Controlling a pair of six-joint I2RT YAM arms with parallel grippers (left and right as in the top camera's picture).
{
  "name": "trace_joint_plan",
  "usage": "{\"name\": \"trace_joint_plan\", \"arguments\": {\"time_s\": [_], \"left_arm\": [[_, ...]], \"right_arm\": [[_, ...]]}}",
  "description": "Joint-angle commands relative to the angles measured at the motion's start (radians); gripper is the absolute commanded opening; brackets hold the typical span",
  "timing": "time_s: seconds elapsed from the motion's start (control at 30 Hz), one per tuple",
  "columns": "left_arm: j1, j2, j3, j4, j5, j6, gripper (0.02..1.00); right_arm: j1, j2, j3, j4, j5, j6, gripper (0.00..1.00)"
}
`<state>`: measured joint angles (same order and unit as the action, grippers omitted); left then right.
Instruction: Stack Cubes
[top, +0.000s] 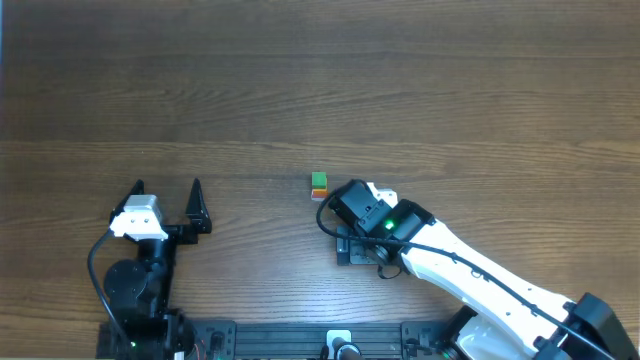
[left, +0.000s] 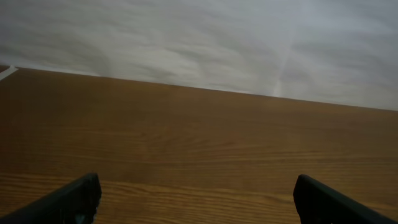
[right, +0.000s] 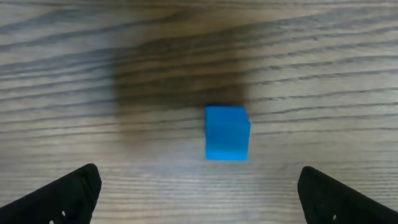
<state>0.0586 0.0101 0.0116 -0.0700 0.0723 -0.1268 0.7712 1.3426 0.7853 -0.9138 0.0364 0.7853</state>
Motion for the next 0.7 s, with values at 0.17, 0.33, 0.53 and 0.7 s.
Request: {"name": "trace_joint_plan", "arguments": {"time_s": [0.17,0.33,0.53,0.7], "left_arm": [[0.005,-0.007,-0.006,0.0,0.006,0.015,0.998],[0.005,-0.007,-0.006,0.0,0.006,0.015,1.0],[0.005,-0.007,-0.006,0.0,0.006,0.015,1.0],[0.005,-0.007,-0.006,0.0,0.006,0.015,1.0]], "right_arm": [[-0.045,-0.007,-0.129,0.114,-0.01,-0.016,0.991],[-0.045,-0.005,-0.146,0.148,-0.017,-0.024,0.993],[-0.045,0.049,-0.146,0.182,-0.015,-0.025,0.991],[-0.045,0.092,-0.146,0.211,0.007,-0.025,0.993]]}}
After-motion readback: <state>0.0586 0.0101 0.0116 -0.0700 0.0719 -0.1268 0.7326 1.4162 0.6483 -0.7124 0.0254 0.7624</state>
